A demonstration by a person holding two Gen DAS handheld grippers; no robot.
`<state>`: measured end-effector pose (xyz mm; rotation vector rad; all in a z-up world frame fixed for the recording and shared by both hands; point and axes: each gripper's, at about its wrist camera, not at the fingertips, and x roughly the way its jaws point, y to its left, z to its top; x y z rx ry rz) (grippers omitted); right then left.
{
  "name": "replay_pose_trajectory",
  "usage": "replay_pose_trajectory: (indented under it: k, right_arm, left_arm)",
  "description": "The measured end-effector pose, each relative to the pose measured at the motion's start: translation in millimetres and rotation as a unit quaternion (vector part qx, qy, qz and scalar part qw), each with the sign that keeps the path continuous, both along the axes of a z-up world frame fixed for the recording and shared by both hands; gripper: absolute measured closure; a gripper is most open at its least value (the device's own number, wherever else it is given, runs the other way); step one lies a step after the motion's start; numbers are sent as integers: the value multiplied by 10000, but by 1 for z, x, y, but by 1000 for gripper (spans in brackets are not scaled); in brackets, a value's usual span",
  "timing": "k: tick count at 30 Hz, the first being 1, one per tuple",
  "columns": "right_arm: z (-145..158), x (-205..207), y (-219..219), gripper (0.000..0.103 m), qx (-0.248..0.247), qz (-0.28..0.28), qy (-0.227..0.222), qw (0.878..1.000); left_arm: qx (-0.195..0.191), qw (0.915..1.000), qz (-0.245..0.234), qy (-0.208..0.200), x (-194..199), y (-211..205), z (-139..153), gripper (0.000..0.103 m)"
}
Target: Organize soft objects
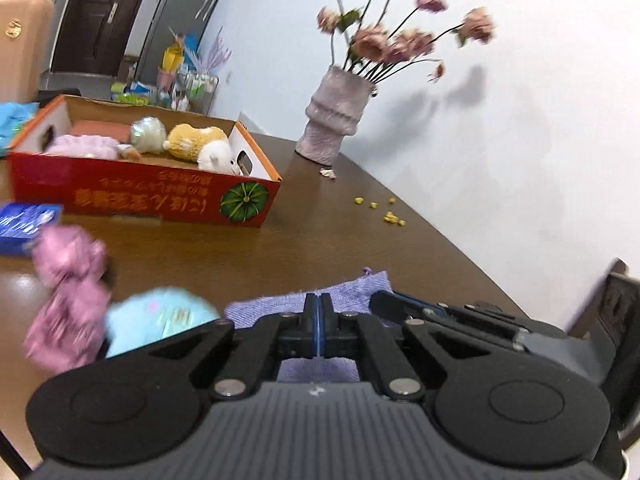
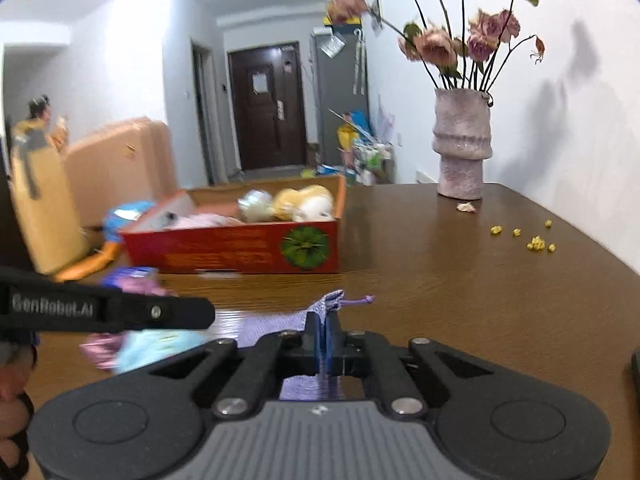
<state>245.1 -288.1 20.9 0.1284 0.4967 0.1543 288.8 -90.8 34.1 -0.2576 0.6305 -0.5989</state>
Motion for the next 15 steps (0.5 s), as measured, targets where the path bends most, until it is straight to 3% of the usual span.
replay_pose_trajectory:
  k: [2,5,6,7,8,9,11,14,15]
  right_arm:
    - [-3,-21,8,101,186,260,125,9994]
    - [-23,-34,20,101,37,513,436,9977]
    - [-31,-32,22,101,-49,534,583,9969]
    - [-40,-32,22,101,-118,477,701,9963]
    - [-43,-33,22,100,-113,465,719,9963]
    - [-44,-34,19,100,-20,491,688,9964]
    - [-41,-34,15,96,-3,292,581,9979]
    - [-36,-32,5,89,223,86,507,9984]
    - [-34,-33,2,81,352,50,500,9981]
  left_arm:
    - [-71,10000,-14,62,-31,15,-3,101]
    - [246,9995,196,-6,-63,34,-19,95]
    - [351,9989,299,94,-64,38,-26,92]
    - [444,9977,449,254,-64,42,-33,77]
    - [483,9969,534,327,-62,46,-39,68]
    - [475,9967,585,312,-60,48,-41,67]
    - [536,9951,806,204,-54,49,-40,47]
    - [217,9968,688,336,-36,51,-36,44]
    - [100,9975,617,343,-32,51,-34,43]
